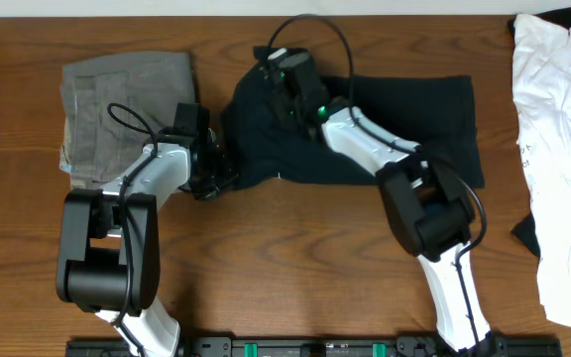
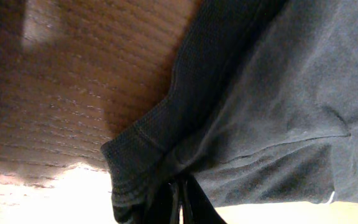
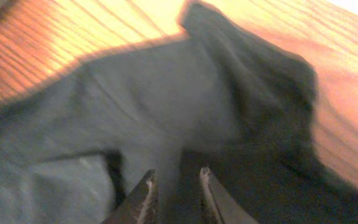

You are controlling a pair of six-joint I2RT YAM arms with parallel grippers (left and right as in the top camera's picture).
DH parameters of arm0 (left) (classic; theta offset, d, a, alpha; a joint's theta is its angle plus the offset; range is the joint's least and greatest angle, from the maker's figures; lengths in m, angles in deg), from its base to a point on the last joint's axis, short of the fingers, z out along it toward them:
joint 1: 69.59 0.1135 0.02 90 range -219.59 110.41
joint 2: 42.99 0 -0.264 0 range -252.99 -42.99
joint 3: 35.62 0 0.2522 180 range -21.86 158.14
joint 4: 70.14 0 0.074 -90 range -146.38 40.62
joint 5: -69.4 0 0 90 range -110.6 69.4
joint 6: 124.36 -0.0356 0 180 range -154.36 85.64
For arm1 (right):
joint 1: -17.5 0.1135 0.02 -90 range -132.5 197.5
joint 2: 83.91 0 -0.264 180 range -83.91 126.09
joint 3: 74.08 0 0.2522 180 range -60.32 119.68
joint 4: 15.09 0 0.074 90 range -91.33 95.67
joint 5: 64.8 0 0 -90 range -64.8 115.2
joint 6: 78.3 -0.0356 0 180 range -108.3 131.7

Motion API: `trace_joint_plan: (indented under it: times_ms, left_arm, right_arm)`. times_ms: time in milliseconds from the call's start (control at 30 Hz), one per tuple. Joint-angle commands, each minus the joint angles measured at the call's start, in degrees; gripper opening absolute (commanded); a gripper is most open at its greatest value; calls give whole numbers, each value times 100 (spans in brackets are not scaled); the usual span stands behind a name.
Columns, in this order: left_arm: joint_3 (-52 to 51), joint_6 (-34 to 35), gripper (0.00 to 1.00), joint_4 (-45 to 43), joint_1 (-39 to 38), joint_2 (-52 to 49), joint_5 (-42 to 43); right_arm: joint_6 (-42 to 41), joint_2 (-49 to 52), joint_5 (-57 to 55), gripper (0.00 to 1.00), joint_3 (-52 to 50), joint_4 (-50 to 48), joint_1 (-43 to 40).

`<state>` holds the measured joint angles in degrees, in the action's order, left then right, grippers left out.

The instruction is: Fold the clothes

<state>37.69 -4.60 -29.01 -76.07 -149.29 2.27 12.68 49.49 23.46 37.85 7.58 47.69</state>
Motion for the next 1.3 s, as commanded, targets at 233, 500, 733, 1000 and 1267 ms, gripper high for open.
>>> trace_joint_plan:
  times_ms: [233,500,733,1000,1267]
  left_arm:
    - [-85,-79,6,52,28,-76,-455]
    - [-85,-79,7,55,28,-76,-457]
    - [-85,-79,7,57,28,-76,-457]
    - [-85,-79,7,57,28,-76,-455]
    - [-85,-81,7,59,28,-76,-457]
  right_arm:
    - [-87,-551,2197,26,413,1950,-610]
    - [-92,-295,2345,33,404,2022,-566]
    - [-90,-39,2164,31,404,2009,-437]
    - [-92,160,2129,26,404,1971,-424]
    - [-90,157,2122,4,404,1875,-466]
